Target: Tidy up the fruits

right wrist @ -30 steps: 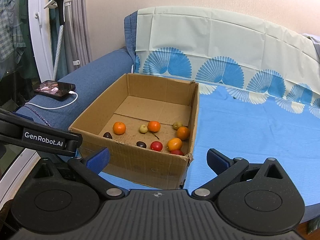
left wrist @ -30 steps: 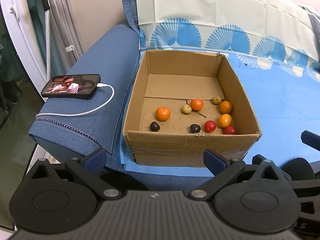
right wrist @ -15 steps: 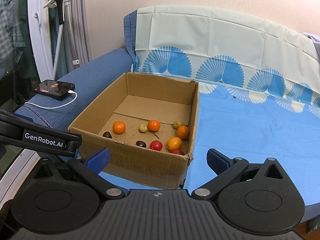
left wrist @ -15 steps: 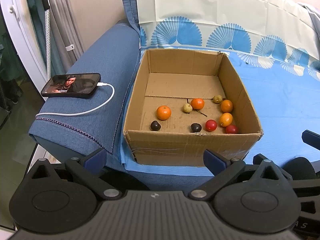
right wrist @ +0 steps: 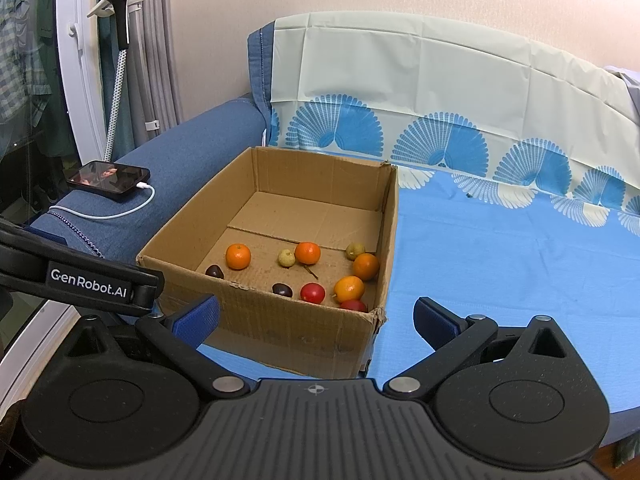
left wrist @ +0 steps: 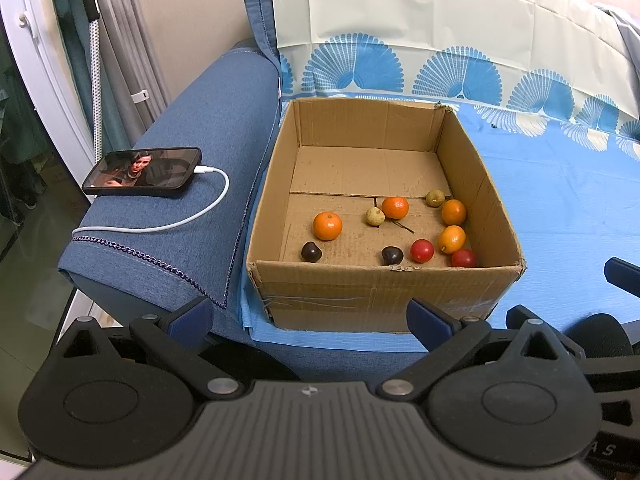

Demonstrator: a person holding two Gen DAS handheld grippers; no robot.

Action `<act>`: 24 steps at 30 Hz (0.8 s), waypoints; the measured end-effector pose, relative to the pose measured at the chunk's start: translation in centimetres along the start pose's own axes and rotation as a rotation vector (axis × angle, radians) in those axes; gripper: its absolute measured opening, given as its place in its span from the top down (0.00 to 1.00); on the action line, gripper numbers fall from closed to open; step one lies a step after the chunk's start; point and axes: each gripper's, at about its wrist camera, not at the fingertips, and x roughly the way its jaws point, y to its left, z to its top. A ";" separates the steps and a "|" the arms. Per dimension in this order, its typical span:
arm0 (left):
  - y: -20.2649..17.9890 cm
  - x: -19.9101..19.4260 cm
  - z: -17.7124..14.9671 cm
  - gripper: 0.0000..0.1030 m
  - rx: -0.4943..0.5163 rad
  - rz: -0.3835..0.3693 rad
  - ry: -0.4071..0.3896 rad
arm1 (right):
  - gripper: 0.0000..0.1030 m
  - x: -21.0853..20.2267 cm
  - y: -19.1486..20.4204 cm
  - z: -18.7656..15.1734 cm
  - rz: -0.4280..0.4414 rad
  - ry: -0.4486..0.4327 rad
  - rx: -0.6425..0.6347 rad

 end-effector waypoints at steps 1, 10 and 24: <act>0.0 0.0 0.0 0.00 0.000 -0.001 0.000 | 0.01 0.0 0.0 0.0 0.000 0.000 0.000; -0.1 0.0 0.0 0.00 0.002 0.001 -0.001 | 0.01 0.0 0.1 0.0 -0.001 0.000 0.001; 0.0 0.0 -0.1 0.00 0.004 0.010 0.003 | 0.01 0.0 0.0 0.0 0.000 -0.001 0.001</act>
